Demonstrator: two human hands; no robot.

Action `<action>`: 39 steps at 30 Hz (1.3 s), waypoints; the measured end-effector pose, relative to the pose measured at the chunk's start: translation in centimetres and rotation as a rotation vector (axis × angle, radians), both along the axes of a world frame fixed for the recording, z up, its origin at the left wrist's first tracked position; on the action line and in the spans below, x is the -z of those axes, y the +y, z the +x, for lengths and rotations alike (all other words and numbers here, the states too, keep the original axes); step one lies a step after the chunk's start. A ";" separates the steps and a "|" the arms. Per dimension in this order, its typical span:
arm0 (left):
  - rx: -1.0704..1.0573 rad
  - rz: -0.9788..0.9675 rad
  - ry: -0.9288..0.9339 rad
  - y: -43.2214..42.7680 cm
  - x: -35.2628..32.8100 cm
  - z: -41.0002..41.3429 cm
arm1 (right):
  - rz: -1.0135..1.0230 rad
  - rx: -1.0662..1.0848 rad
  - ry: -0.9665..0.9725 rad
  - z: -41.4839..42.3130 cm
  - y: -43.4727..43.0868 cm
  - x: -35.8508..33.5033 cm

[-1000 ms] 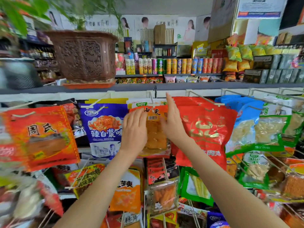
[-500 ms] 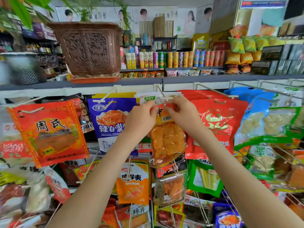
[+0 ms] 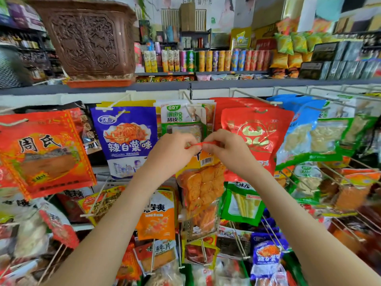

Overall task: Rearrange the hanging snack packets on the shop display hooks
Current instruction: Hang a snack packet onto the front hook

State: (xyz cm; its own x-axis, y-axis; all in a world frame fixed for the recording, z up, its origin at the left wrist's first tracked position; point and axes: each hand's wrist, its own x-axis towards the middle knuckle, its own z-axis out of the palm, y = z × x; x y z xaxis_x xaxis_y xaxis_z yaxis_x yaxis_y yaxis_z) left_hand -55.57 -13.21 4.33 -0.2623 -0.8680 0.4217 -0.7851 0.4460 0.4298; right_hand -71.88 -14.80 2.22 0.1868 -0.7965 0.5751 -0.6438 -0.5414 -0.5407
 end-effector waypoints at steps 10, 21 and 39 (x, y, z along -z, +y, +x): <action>0.107 0.046 -0.204 2.6 5.0 -10.4 | 0.166 0.012 -0.032 -9.7 5.3 4.8; 0.158 0.393 -0.117 1.8 15.5 -30.0 | 0.450 0.146 -0.050 -28.8 7.2 14.8; 0.002 0.150 0.000 -6.4 21.6 -35.3 | 0.328 0.269 -0.261 -32.8 -3.5 20.5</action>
